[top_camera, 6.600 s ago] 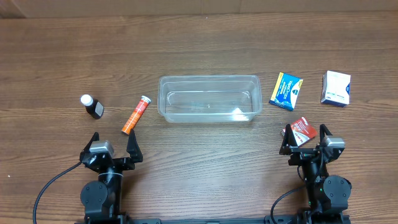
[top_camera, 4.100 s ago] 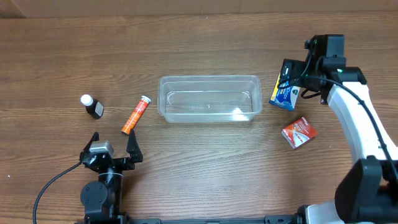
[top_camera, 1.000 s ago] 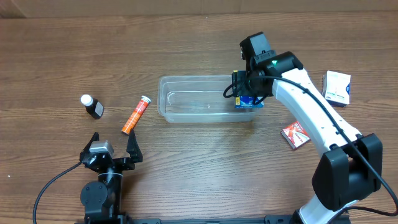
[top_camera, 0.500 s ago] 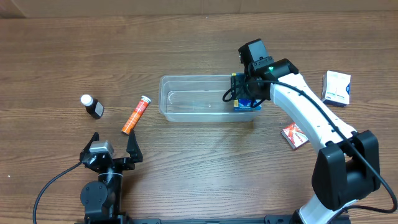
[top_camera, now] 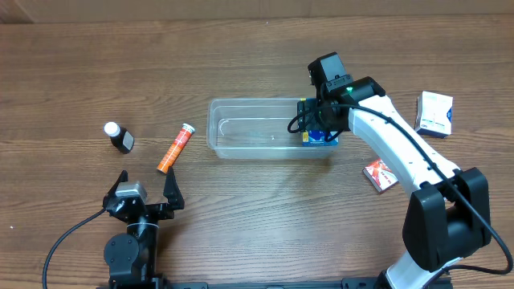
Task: Pack container
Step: 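Carry the blue box into the container's right end and release, then move the right gripper to the white medicine box and grasp it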
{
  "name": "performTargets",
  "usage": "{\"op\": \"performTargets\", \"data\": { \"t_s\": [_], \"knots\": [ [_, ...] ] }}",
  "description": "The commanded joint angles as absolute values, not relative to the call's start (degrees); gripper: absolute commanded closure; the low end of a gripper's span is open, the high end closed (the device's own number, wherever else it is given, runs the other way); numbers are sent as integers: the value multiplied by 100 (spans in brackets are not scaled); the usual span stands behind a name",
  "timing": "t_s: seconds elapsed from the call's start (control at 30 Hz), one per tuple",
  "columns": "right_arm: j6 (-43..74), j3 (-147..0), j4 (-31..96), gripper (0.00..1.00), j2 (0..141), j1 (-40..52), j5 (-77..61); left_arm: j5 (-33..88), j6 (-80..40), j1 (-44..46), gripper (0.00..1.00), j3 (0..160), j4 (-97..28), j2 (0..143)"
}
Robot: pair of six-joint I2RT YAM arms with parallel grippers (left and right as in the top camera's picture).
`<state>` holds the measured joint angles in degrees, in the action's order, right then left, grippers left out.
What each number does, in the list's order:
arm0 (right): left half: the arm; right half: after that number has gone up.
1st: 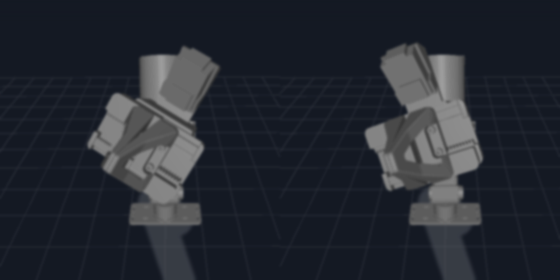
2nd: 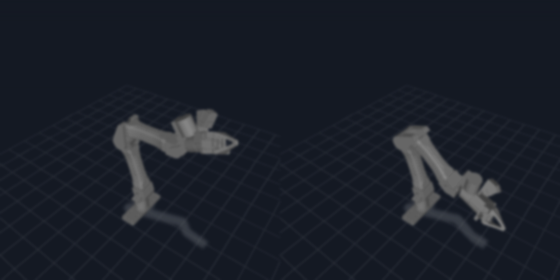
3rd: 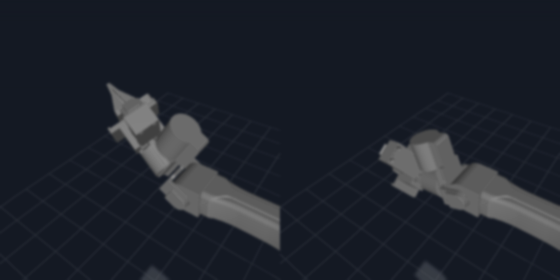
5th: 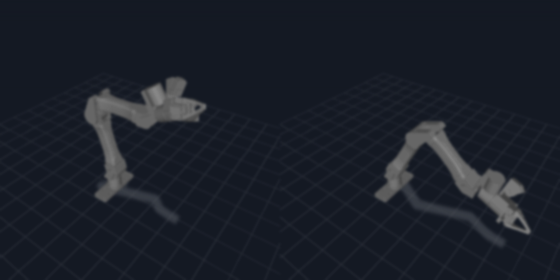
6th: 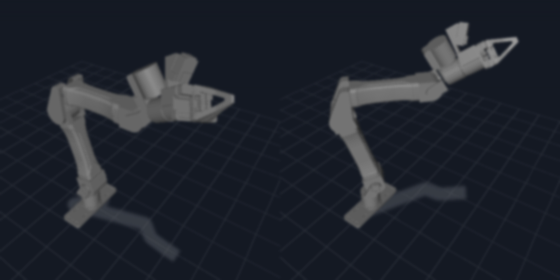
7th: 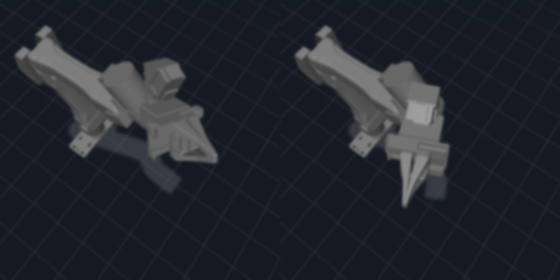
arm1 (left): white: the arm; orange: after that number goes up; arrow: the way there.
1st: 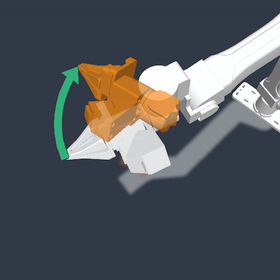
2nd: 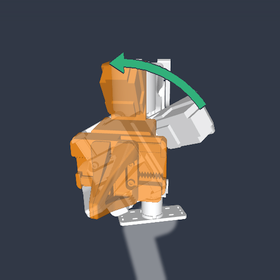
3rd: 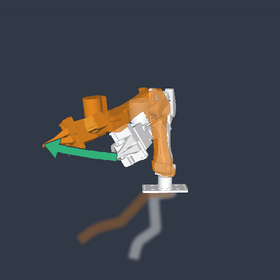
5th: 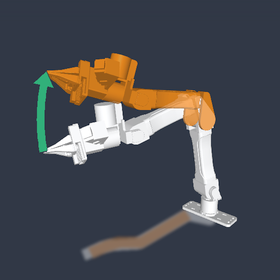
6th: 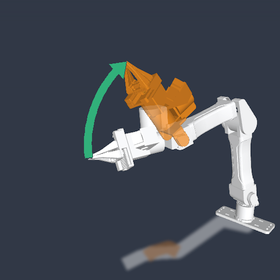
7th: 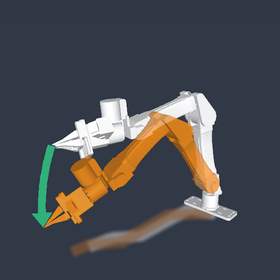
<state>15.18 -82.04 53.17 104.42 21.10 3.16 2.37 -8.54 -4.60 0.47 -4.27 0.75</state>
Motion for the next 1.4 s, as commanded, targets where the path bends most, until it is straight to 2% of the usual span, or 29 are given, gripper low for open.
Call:
{"op": "performTargets", "data": {
  "t_s": [0.0,0.3,0.5,0.77,0.93,1.03,1.13,1.17,1.23,1.37],
  "knots": [
    [1549,-8180,5299,21,10466,2126,331,239,-749,-486,0,27,-425,25],
    [1544,-8180,5282,20,10466,2126,292,239,-746,-486,0,27,-423,27],
    [1544,-8180,5277,13,10466,2126,292,239,-749,-486,0,27,-423,25],
    [1522,-8204,5262,14,10464,2126,294,239,-749,-486,0,27,-423,27],
    [1479,-8954,5789,13,10215,2071,414,239,-749,-486,0,27,-423,27],
    [1463,-9279,6086,13,10014,1704,764,239,-749,-486,0,27,-423,25],
    [1157,-9306,6108,12,9939,860,729,239,-749,-486,0,27,-423,25],
    [1037,-9306,6095,11,9955,609,725,239,-749,-486,0,27,-425,27],
    [576,-9306,5920,1,9977,36,499,239,-749,-486,0,27,-423,27],
    [-132,-9306,5376,0,10027,-954,45,239,-749,-486,0,27,-423,25]
  ]
}}
